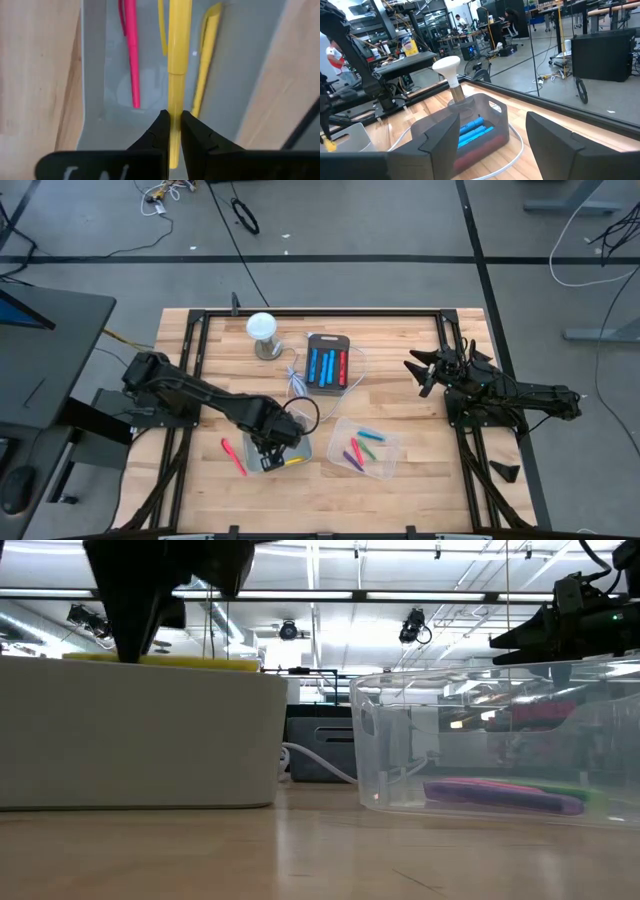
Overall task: Pick & Place Markers
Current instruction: Put the yellow highlighter pen into the gray bin
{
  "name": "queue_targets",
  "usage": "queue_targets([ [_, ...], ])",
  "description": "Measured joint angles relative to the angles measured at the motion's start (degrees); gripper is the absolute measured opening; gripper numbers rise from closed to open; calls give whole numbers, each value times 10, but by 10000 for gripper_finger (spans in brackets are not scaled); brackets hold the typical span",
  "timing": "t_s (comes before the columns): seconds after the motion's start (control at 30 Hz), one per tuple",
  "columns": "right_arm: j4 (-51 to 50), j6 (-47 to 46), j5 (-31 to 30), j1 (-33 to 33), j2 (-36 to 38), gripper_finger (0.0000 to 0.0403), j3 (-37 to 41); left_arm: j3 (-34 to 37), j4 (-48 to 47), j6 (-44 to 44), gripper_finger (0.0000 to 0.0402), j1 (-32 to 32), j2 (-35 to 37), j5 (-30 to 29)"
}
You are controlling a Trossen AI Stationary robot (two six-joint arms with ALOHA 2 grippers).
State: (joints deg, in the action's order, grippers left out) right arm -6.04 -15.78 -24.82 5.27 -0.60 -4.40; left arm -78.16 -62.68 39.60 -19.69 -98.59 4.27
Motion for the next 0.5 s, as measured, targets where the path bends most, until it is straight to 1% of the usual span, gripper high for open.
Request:
queue_targets([
  [0.2,0,0,0,0,0,231,0,56,62,-5,30,3,-1,0],
  [0.5,0,0,0,0,0,231,0,87,106,-31,31,7,-44,6],
])
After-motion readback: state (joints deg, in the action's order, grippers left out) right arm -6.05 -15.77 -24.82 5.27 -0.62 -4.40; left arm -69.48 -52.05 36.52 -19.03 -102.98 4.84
